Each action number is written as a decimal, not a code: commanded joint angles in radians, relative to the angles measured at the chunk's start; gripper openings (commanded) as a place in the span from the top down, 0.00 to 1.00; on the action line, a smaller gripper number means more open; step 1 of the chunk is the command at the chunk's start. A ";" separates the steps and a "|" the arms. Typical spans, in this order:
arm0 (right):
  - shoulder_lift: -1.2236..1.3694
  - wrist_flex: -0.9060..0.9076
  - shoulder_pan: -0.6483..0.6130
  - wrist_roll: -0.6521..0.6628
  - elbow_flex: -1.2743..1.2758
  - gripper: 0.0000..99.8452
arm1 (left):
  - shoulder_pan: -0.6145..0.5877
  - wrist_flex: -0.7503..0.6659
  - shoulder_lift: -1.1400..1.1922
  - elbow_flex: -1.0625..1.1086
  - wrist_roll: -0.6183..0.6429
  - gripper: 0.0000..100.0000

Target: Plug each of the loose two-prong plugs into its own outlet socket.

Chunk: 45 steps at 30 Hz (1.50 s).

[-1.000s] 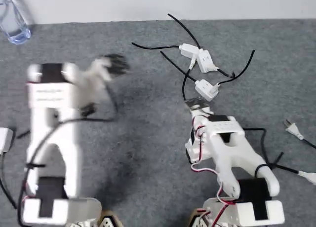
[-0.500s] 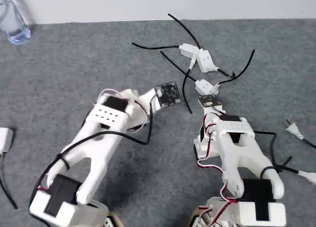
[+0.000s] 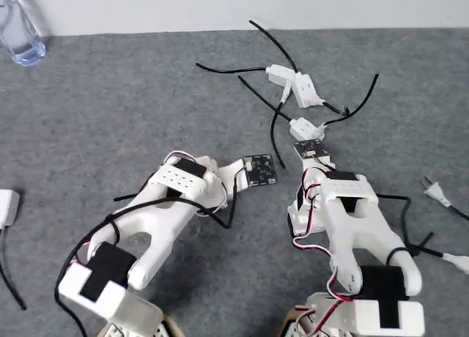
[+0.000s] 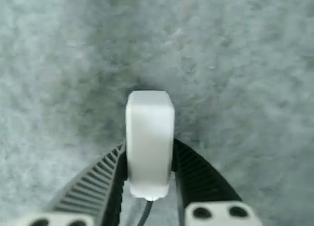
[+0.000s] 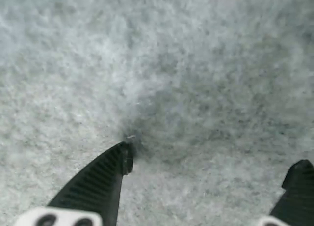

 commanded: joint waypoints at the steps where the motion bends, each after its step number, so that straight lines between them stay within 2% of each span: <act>1: 0.010 -0.081 0.074 0.009 -0.061 0.57 | 0.034 0.046 -0.104 0.004 0.115 0.79; 3: 0.012 -0.081 0.074 0.017 -0.061 0.57 | 0.043 0.087 -0.147 0.004 0.167 0.73; 6: 0.012 -0.081 0.074 0.029 -0.058 0.57 | 0.057 0.143 -0.178 0.016 0.169 0.67; 14: 0.012 -0.081 0.074 0.028 -0.058 0.57 | 0.114 0.170 -0.183 0.134 0.172 0.67; 20: 0.012 -0.081 0.074 0.028 -0.058 0.57 | 0.117 0.253 -0.229 0.102 0.176 0.67; 26: 0.012 -0.082 0.076 0.028 -0.061 0.57 | 0.106 0.351 -0.451 0.048 0.299 0.67; 30: 0.012 -0.094 0.050 0.034 -0.055 0.57 | 0.028 0.430 -0.661 0.041 0.356 0.67; 34: 0.004 -0.140 -0.070 0.035 0.018 0.57 | -0.129 0.477 -0.891 0.064 0.370 0.67; 36: -0.007 -0.136 -0.097 0.048 0.029 0.57 | -0.218 0.479 -1.007 0.104 0.422 0.67; 40: -0.081 -0.073 -0.041 0.172 0.029 0.51 | -0.328 0.474 -1.243 0.262 0.531 0.66; 43: -0.119 -0.041 0.008 0.104 0.034 0.45 | -0.391 0.457 -1.430 0.407 0.592 0.66; 45: -0.116 -0.015 0.013 0.092 0.034 0.46 | -0.457 0.428 -1.568 0.518 0.634 0.66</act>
